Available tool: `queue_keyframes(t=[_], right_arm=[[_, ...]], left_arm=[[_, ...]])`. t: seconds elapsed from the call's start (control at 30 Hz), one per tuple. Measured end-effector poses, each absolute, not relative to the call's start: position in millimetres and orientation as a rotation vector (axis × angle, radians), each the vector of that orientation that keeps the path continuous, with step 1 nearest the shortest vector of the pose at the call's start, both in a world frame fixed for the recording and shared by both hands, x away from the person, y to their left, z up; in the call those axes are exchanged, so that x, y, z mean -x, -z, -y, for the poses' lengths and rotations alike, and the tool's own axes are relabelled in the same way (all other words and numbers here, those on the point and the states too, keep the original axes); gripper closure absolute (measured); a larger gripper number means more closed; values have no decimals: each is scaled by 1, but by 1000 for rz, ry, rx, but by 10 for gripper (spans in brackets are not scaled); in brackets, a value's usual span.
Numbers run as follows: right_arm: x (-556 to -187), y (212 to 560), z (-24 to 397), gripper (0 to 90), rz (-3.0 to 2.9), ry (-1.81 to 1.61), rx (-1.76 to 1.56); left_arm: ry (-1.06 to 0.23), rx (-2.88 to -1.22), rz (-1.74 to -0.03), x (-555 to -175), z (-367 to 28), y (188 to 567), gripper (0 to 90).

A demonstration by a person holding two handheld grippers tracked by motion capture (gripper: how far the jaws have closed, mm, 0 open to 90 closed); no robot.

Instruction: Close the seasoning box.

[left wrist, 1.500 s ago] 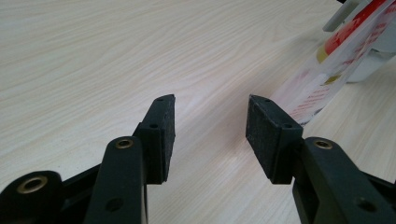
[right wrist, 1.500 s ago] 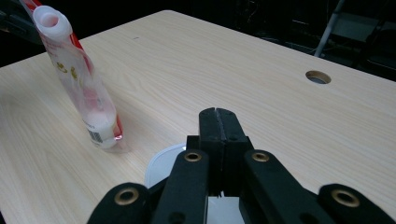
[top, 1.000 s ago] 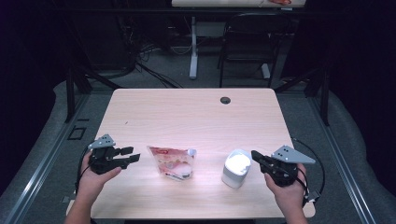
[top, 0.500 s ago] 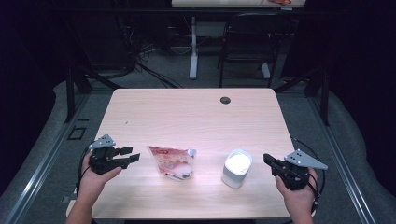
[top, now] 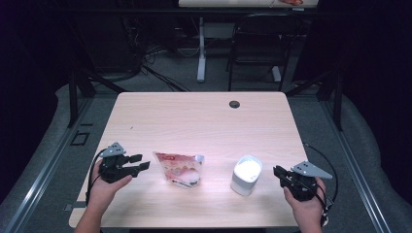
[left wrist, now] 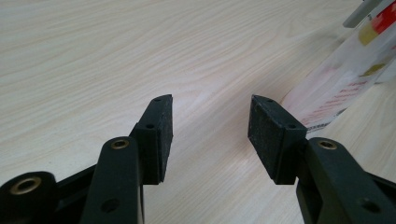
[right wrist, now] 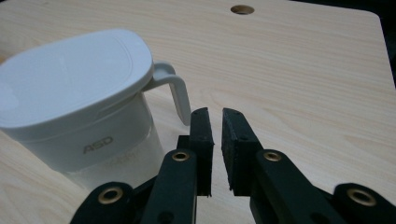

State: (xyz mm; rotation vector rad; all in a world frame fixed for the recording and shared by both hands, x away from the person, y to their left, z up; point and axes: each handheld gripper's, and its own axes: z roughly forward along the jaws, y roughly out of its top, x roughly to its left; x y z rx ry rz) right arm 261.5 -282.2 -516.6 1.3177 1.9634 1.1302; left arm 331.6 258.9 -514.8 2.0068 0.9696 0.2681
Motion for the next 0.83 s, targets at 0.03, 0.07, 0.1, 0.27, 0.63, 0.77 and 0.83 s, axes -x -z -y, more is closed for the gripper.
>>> queue_keyframes(t=[0.03, 0.07, 0.1, 0.27, 0.63, 0.77, 0.83], right_arm=[[-261, 518, 282, 806, -1966, -1131, -1322], [-261, 519, 282, 787, -1966, -1123, -1325], [-261, 520, 282, 782, -1962, -1122, -1329], [-260, 525, 286, 725, -1936, -1074, -1354], [-262, 536, 288, 604, -1935, -1066, -1386], [-264, 540, 289, 541, -1937, -1065, -1417], [-265, 541, 290, 514, -1932, -1066, -1425]], left_arm=[[-268, -2012, -974, -332, -258, 516, 505], [-267, -2008, -975, -332, -256, 518, 505], [-267, -2009, -976, -332, -255, 520, 505], [-269, -2039, -977, -333, -249, 524, 502], [-280, -2009, -1034, -335, -253, 532, 488], [-284, -2001, -1047, -336, -255, 532, 482], [-284, -1996, -1049, -336, -256, 531, 481]])
